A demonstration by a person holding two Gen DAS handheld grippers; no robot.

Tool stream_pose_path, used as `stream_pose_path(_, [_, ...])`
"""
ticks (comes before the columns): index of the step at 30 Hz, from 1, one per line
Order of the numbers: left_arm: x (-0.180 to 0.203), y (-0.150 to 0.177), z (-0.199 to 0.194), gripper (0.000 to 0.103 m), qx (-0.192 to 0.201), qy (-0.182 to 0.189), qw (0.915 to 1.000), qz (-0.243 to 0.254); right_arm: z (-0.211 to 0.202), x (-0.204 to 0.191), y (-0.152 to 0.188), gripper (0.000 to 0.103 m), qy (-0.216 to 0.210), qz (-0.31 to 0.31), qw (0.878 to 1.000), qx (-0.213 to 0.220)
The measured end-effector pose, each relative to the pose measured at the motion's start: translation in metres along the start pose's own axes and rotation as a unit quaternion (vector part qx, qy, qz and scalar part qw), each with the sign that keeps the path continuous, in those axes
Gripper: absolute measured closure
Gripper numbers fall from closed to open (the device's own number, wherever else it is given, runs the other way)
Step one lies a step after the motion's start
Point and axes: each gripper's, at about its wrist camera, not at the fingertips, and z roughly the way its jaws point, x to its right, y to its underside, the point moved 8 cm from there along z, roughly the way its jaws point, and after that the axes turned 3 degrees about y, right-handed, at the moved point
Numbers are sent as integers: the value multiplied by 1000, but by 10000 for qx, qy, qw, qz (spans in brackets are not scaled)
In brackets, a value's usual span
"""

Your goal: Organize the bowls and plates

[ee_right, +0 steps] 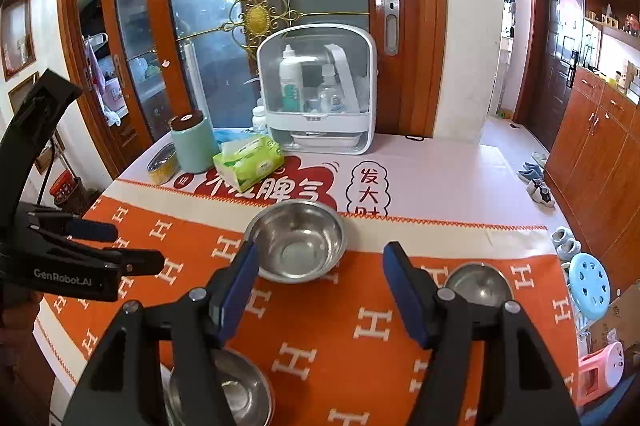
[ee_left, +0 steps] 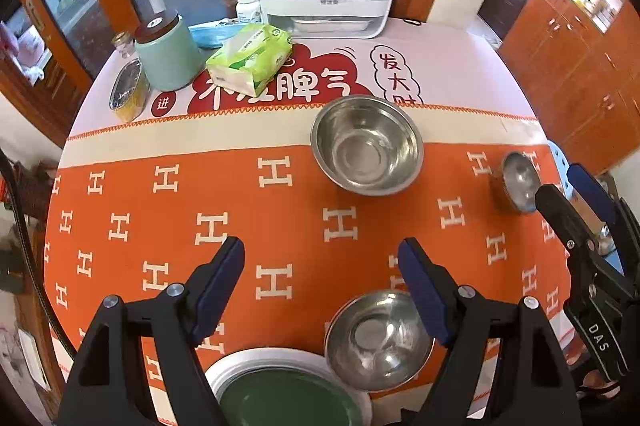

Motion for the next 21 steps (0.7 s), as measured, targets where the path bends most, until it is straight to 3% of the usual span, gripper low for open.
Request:
stream_pose_path(7, [-2,-13,18,25,-70,23,9997,-216,33,7,3,38,-153,328,9991,-213])
stream_pose_path(14, [-3,-20,46,25,-52,515,9969,-587,70,8,16,38,-408,624,9957,-557])
stream_pose_path(21, [-4,-36,85,25,93,529,9963,-673,105,17,35,38,-518,1129,9880,-920])
